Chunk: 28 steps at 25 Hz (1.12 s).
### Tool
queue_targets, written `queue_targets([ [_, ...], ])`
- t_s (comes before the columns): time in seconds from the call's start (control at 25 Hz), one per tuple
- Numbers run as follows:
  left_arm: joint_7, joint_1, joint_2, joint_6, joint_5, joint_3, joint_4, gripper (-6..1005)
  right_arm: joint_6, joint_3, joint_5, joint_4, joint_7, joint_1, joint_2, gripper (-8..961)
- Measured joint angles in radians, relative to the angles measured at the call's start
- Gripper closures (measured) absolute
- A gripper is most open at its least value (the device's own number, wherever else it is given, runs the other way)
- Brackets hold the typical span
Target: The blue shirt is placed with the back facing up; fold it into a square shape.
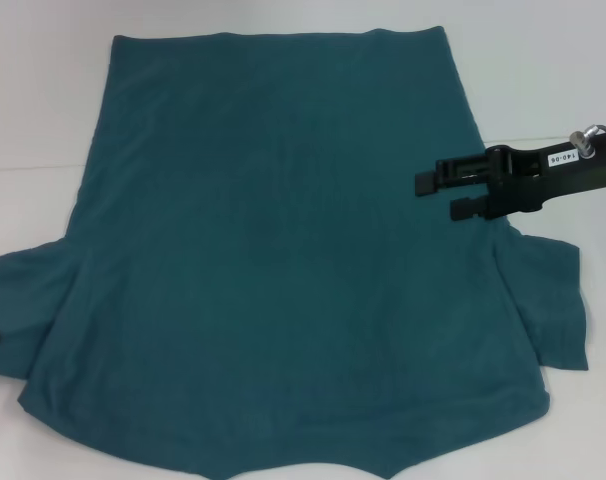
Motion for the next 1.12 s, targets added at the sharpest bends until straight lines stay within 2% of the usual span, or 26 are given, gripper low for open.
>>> queue_targets([
  [0.2,-0.034,-0.026,0.008,0.0,0.096,0.052,0.069,993,-0.001,0.006,0.0,0.0,0.0,0.0,0.0,12],
  [0.56,-0.037,-0.055,0.01,-0.031,0.136,0.142,0.137,992,0.004,0.006,-0.002,0.0,0.0,0.005,0.0,13],
  [0.92,-0.05,-0.07,-0.001,0.037,0.14,0.164,0.274,992,0.006,0.006,-0.003,-0.001,0.0,0.006,0.0,12],
  [1.12,-0.055,-0.091,-0.02,0.109,0.135,0.166,0.321,993,0.005,0.003,-0.003,-0.001,0.0,0.007,0.001,13],
])
